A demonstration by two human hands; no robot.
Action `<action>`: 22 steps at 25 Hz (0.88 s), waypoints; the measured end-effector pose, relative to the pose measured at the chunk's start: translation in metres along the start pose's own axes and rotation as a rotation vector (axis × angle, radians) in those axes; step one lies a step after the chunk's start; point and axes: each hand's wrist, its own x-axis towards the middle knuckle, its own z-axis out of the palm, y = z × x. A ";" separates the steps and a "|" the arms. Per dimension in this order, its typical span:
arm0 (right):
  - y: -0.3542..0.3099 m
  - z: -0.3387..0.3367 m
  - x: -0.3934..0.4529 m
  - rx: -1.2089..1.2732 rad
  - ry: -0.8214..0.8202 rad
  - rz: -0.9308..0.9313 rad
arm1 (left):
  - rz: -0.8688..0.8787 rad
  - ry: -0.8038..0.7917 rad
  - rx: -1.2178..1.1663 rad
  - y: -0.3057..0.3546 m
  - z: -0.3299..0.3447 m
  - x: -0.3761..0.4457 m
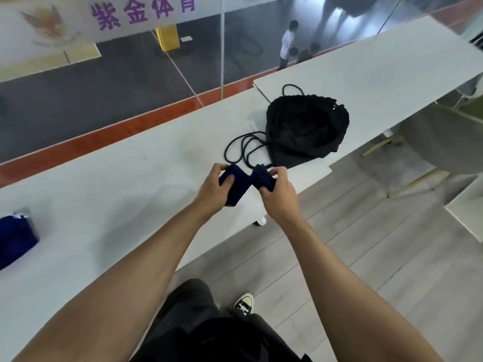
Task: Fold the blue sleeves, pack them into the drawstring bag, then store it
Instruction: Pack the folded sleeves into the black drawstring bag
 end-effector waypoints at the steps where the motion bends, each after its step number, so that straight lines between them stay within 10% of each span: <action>1: 0.008 -0.013 0.010 0.016 0.012 -0.005 | 0.005 0.010 0.012 0.008 0.014 0.007; 22: 0.096 -0.134 0.267 -0.219 -0.102 -0.130 | -0.040 0.240 0.139 0.105 0.195 0.242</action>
